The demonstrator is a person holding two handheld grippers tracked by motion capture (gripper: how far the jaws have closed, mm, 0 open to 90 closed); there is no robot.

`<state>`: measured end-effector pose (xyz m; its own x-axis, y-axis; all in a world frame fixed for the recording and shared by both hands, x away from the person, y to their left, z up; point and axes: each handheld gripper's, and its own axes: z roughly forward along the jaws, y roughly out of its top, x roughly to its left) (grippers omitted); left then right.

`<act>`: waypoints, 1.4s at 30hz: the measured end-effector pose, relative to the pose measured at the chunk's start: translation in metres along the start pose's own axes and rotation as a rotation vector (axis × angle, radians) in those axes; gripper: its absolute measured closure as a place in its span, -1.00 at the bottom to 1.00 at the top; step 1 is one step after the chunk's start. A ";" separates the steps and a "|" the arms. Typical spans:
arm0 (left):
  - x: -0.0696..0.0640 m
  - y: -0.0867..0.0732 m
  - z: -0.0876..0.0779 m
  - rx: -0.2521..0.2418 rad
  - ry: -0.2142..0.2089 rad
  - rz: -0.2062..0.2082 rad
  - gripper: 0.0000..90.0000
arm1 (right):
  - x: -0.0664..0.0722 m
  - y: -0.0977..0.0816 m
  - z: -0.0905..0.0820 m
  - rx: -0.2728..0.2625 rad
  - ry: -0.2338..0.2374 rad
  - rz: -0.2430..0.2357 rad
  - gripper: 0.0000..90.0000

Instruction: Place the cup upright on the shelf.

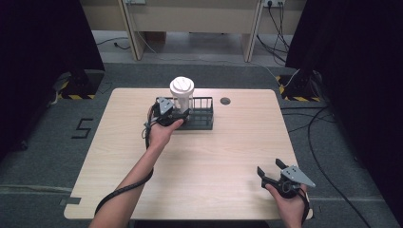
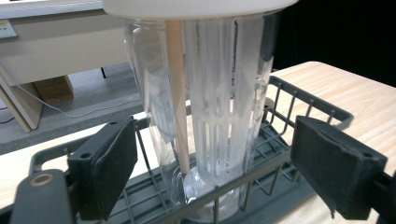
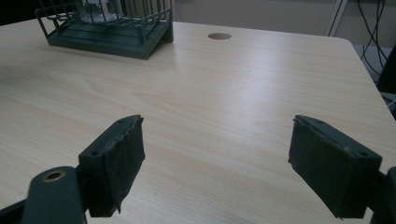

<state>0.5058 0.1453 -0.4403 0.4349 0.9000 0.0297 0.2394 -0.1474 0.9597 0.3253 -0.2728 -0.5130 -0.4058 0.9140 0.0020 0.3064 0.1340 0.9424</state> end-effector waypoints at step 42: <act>0.022 -0.037 -0.088 -0.006 0.016 -0.016 -0.68 | 0.001 0.000 0.000 0.000 -0.007 -0.002 -0.58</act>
<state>0.4298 0.2068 -0.4507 0.4174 0.9085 0.0186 0.2413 -0.1305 0.9616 0.3247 -0.2718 -0.5131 -0.4003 0.9164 -0.0022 0.3056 0.1358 0.9424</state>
